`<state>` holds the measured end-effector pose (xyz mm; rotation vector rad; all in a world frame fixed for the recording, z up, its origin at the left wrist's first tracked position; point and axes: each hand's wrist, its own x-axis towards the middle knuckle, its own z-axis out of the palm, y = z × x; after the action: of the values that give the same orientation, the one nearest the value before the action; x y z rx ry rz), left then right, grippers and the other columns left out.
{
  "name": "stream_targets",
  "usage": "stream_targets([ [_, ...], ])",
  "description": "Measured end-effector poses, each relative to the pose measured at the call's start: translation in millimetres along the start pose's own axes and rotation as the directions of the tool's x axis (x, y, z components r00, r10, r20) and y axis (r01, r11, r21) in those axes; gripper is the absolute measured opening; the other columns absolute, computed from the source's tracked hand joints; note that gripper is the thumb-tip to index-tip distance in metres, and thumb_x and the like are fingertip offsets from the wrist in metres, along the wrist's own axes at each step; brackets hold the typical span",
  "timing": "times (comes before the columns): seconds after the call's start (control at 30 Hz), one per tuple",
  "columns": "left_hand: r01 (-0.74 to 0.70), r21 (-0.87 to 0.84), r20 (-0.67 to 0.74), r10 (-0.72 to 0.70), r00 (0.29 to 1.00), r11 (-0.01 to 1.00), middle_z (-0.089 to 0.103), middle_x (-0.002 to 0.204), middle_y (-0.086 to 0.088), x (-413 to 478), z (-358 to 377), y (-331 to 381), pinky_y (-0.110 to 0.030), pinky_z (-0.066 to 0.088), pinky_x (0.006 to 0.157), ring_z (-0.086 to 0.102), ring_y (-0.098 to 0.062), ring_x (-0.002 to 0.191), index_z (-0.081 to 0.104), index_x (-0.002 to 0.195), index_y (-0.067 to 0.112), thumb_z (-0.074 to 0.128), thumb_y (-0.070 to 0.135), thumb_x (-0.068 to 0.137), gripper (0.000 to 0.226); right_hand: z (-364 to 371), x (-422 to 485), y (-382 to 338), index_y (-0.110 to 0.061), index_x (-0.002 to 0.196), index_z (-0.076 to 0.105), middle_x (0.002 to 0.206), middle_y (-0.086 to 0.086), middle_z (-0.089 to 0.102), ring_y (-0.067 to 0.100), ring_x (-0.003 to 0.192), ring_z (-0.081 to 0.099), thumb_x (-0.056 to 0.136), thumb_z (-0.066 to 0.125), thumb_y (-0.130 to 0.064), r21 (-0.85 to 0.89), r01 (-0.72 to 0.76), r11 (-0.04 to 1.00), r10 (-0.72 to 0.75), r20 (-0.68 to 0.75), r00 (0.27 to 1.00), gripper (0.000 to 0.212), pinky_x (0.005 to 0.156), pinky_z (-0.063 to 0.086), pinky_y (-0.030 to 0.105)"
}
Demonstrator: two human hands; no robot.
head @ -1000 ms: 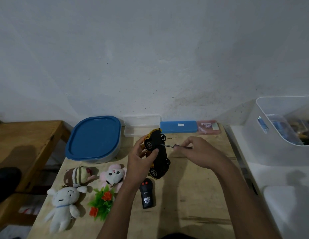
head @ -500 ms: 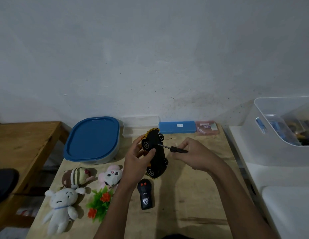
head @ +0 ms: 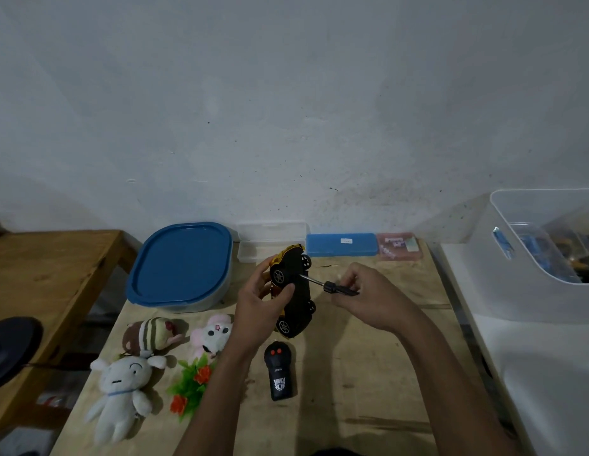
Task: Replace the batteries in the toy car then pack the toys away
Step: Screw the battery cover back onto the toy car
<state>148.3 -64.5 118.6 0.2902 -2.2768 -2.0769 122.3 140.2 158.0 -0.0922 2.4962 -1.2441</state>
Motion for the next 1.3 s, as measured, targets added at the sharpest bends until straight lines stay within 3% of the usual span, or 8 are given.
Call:
stream_targets([
  [0.07,0.000,-0.006,-0.008,0.000,1.000,1.000,0.070,0.114,0.014,1,-2,1,-0.021,0.052,0.081,0.064,-0.005,0.110,0.058,0.121,0.047,0.072,0.010,0.089,0.051,-1,1,2,-0.019,0.082,0.063,0.085,0.001,0.068,0.017,0.080,0.063,0.081,0.070,-0.043,0.010,0.052,0.999,-0.051,-0.052,0.997,0.025,0.071,0.051,0.036],
  [0.2,-0.013,0.019,0.008,0.012,1.000,1.000,0.069,0.114,0.016,-2,-3,2,-0.012,0.052,0.072,0.064,0.000,0.106,0.057,0.125,0.043,0.070,0.009,0.090,0.051,0,1,-3,-0.028,0.075,0.066,0.064,-0.005,0.055,0.011,0.061,0.050,0.096,0.049,-0.045,0.019,0.044,0.999,-0.044,0.000,0.999,0.032,0.059,0.036,0.028],
  [0.33,-0.011,0.008,0.002,0.011,1.000,1.000,0.070,0.113,0.016,-2,-4,3,-0.013,0.053,0.072,0.064,0.002,0.105,0.057,0.125,0.043,0.070,0.009,0.090,0.050,5,0,-2,-0.025,0.098,0.055,0.097,-0.006,0.064,0.009,0.086,0.060,0.084,0.067,-0.047,0.080,-0.043,0.996,0.039,0.041,0.998,0.028,0.068,0.046,0.026],
  [0.6,-0.025,0.067,0.006,0.024,1.000,0.997,0.070,0.118,0.011,1,-6,-5,-0.032,0.052,0.095,0.063,-0.008,0.115,0.059,0.131,0.032,0.073,0.008,0.088,0.052,3,2,-6,-0.019,0.089,0.072,0.073,0.004,0.059,0.016,0.063,0.053,0.094,0.051,-0.049,-0.002,-0.006,1.000,0.006,0.037,0.999,0.036,0.060,0.038,0.029],
  [0.8,-0.016,0.046,-0.012,0.016,1.000,0.999,0.072,0.110,0.017,0,-7,-3,-0.019,0.053,0.083,0.065,-0.002,0.106,0.060,0.121,0.043,0.071,0.006,0.089,0.050,13,1,-4,-0.022,0.094,0.054,0.094,-0.003,0.061,0.014,0.084,0.059,0.083,0.070,-0.043,-0.033,-0.023,0.999,0.024,0.056,0.998,0.029,0.067,0.047,0.031],
  [1.03,-0.008,0.086,0.002,0.008,1.000,0.996,0.070,0.109,0.021,0,-9,-1,-0.011,0.048,0.077,0.062,0.014,0.098,0.059,0.122,0.041,0.072,0.007,0.089,0.050,9,6,-3,-0.016,0.091,0.071,0.087,0.010,0.070,0.026,0.085,0.065,0.097,0.044,-0.049,-0.031,-0.004,0.999,0.006,0.043,0.999,0.043,0.075,0.049,0.036],
  [1.17,0.004,0.094,-0.003,-0.004,1.000,0.996,0.071,0.108,0.022,1,-9,-4,-0.007,0.047,0.077,0.062,0.014,0.100,0.058,0.121,0.045,0.072,0.008,0.089,0.051,10,7,0,-0.024,0.094,0.055,0.096,-0.003,0.064,0.012,0.083,0.060,0.082,0.070,-0.046,0.030,-0.040,0.999,0.039,0.018,0.999,0.028,0.064,0.044,0.028],
  [1.3,0.019,0.084,-0.008,-0.018,1.000,0.996,0.071,0.111,0.019,2,-9,-5,-0.014,0.047,0.084,0.062,0.010,0.104,0.059,0.126,0.041,0.072,0.009,0.089,0.050,9,8,1,-0.016,0.083,0.063,0.082,0.002,0.066,0.020,0.068,0.061,0.084,0.069,-0.044,0.051,-0.014,0.999,0.017,-0.073,0.997,0.029,0.064,0.051,0.036],
])
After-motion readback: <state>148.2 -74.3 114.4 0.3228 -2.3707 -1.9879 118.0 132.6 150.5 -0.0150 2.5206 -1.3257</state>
